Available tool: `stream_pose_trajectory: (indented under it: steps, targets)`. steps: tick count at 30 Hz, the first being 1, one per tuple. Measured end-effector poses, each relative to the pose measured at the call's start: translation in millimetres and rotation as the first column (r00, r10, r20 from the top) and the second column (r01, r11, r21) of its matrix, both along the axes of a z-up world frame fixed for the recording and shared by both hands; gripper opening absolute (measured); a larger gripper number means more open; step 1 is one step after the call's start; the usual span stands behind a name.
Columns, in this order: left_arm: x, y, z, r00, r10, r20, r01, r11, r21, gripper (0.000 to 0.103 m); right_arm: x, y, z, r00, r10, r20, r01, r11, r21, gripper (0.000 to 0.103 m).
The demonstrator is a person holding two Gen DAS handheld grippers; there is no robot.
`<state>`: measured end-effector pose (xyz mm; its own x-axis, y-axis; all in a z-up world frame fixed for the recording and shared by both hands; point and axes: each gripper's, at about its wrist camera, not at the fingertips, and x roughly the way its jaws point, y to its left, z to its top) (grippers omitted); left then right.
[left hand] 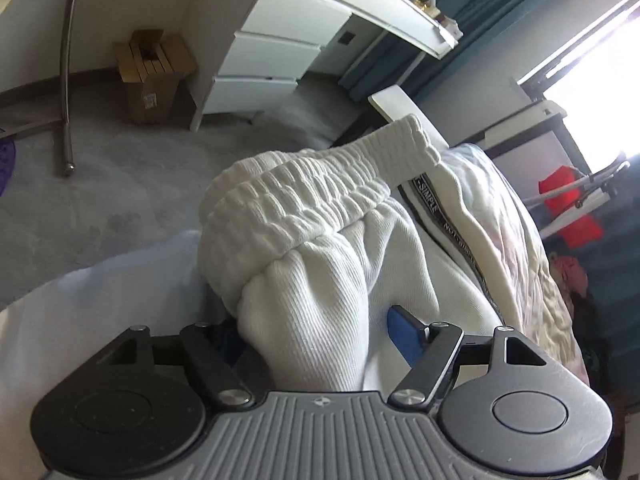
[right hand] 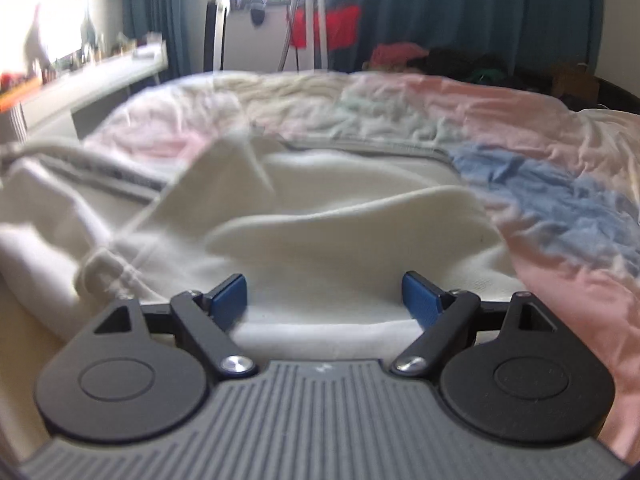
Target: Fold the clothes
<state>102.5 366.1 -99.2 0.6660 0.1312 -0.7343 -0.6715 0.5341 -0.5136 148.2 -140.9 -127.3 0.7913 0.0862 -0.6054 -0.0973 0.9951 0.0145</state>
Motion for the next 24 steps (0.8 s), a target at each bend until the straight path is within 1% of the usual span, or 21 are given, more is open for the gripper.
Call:
stream_pose_trajectory:
  steps: [2,5,7,8,9,10,11,12,16,17,21,24]
  targets:
    - [4,-2,2,1.000,0.011,0.000,-0.012,1.000,0.017,0.069,0,0,-2,1.000,0.002,-0.004,-0.002,1.000,0.003,0.087]
    - [11,-4,11,1.000,-0.002,-0.030,0.004,0.996,0.087,0.053,0,0,-2,1.000,0.004,-0.005,-0.004,1.000,0.005,0.087]
    - [15,-6,20,1.000,-0.001,-0.021,0.004,0.991,0.136,0.039,0,-1,-2,1.000,0.006,-0.006,-0.006,1.000,0.004,0.086]
    - [18,-11,26,1.000,-0.012,-0.015,0.014,0.987,0.157,0.035,0,-1,-2,1.000,0.007,-0.006,-0.007,1.000,0.004,0.086]
    - [21,-16,33,1.000,-0.022,-0.010,0.023,0.984,0.179,0.020,-1,-1,-1,1.000,0.007,-0.005,-0.007,1.000,0.004,0.086]
    - [24,-22,39,1.000,-0.031,-0.004,0.031,0.979,0.200,0.016,-2,-1,1,1.000,0.005,-0.004,-0.005,1.000,0.005,0.086]
    - [22,-30,48,0.999,-0.030,0.014,0.026,0.975,0.222,0.016,-6,-2,4,1.000,-0.004,0.007,0.004,1.000,-0.005,0.086]
    - [23,-42,58,0.998,-0.046,0.039,0.034,0.965,0.261,0.015,-9,-3,7,1.000,-0.012,0.018,0.012,1.000,-0.014,0.086]
    - [26,-101,104,0.988,-0.111,0.104,0.062,0.918,0.391,0.012,-34,-9,29,0.989,-0.059,0.136,0.069,0.995,-0.067,0.086]
    - [27,-116,116,0.985,-0.128,0.119,0.067,0.905,0.420,0.012,-38,-14,35,0.986,-0.075,0.152,0.081,0.996,-0.039,0.086]
    - [33,-180,158,0.961,-0.201,0.191,0.086,0.872,0.482,0.011,-51,-41,54,0.970,-0.150,0.192,0.136,0.987,0.087,0.086]
    - [43,-233,185,0.936,-0.263,0.232,0.118,0.859,0.499,0.011,-60,-67,64,0.951,-0.229,0.208,0.189,0.963,0.194,0.086]
